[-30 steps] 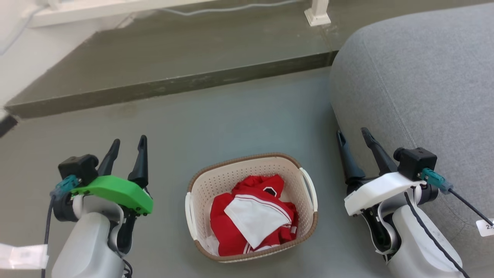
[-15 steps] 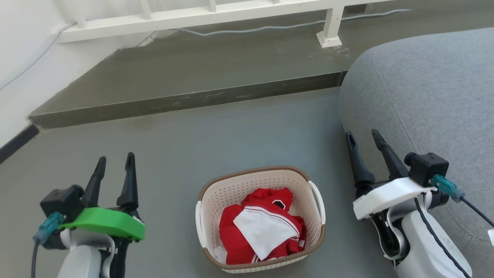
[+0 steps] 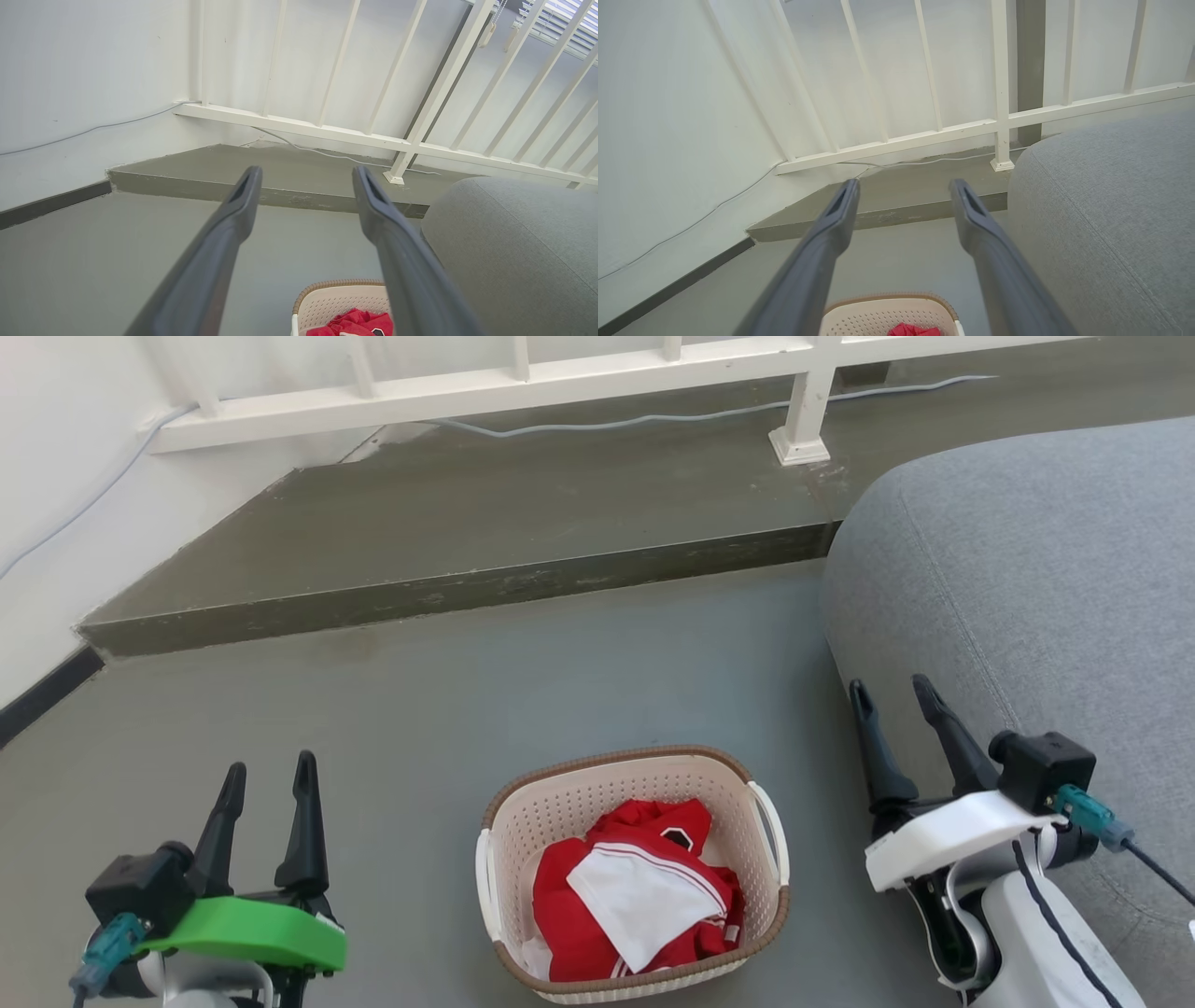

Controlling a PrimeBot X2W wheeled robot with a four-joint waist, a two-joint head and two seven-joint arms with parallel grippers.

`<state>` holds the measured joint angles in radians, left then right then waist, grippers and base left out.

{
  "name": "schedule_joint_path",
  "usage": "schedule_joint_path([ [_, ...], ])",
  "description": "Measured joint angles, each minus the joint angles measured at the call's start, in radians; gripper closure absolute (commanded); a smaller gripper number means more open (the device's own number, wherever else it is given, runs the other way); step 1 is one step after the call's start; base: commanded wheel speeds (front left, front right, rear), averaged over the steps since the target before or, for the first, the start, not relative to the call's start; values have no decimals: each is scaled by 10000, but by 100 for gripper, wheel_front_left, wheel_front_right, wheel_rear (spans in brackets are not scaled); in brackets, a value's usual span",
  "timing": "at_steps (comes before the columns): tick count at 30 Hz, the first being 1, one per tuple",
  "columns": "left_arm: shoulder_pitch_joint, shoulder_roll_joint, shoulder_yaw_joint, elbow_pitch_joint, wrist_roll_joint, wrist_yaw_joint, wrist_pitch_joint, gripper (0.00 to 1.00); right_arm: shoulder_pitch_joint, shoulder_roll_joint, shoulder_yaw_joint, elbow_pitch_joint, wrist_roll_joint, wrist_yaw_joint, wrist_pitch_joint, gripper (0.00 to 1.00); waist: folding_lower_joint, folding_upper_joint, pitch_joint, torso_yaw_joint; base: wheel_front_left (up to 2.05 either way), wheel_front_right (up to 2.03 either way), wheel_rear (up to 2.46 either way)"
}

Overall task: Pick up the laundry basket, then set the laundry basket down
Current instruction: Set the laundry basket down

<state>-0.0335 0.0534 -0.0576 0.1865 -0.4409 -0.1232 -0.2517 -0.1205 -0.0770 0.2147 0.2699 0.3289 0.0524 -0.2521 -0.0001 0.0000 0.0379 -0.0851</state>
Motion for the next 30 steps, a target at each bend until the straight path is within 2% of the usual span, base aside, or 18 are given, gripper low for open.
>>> schedule_joint_path([
  [14,439,-48,155,-646,267,-8,0,0,218,63,-136,-113,-146,2,0,0,0,0,131,-53,0,0,0],
  [30,653,-65,213,-790,318,-12,0,0,254,107,-194,-159,-226,94,0,0,0,0,208,-97,0,0,0],
])
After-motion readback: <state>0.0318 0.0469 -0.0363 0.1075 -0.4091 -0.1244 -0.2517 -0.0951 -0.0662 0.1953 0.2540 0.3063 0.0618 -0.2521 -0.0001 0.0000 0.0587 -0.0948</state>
